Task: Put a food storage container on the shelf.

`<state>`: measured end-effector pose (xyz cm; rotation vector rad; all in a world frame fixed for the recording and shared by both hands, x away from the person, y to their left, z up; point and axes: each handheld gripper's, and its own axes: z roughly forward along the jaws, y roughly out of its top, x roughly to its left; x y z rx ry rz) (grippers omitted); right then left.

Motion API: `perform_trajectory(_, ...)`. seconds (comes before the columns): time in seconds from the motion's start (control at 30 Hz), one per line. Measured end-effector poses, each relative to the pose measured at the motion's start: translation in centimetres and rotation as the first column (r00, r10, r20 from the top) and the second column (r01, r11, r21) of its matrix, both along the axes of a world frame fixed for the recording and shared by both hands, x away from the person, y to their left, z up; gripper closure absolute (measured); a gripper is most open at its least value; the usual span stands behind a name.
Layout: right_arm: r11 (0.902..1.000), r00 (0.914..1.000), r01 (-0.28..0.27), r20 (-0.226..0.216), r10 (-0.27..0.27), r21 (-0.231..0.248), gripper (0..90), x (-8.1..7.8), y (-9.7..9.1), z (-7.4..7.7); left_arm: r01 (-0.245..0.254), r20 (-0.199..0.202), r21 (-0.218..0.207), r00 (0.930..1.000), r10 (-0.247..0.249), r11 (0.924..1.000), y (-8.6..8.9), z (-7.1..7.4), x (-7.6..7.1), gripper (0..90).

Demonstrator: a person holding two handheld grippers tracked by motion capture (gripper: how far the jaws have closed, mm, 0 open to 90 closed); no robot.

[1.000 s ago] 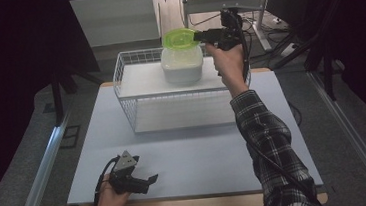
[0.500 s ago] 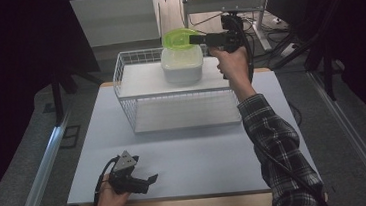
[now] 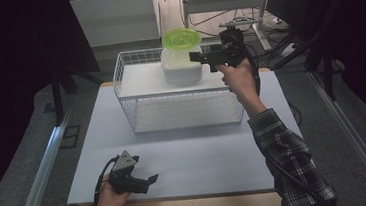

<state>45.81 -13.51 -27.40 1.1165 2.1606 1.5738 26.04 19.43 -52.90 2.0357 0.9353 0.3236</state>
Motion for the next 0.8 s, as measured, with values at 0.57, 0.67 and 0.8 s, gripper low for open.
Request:
perform_trajectory(0.57,0.9964,0.9974,-0.06,0.036,0.063,-0.06,5.5,-3.2,-0.8,-2.4,0.007,0.001,-0.008,1.0,-0.007,0.9999,-0.1,0.0,0.0,1.6)
perform_trajectory(0.67,0.9952,0.9967,-0.071,0.034,0.074,-0.067,5.4,-3.6,-0.9,-2.9,0.008,0.001,-0.008,1.0,-0.008,0.9999,-0.1,-0.1,0.0,1.6)
perform_trajectory(0.8,0.994,0.9956,-0.083,0.038,0.086,-0.072,5.4,-4.2,-1.1,-3.7,0.01,0.001,-0.009,0.9999,-0.01,0.9999,-0.1,-0.1,0.0,1.6)
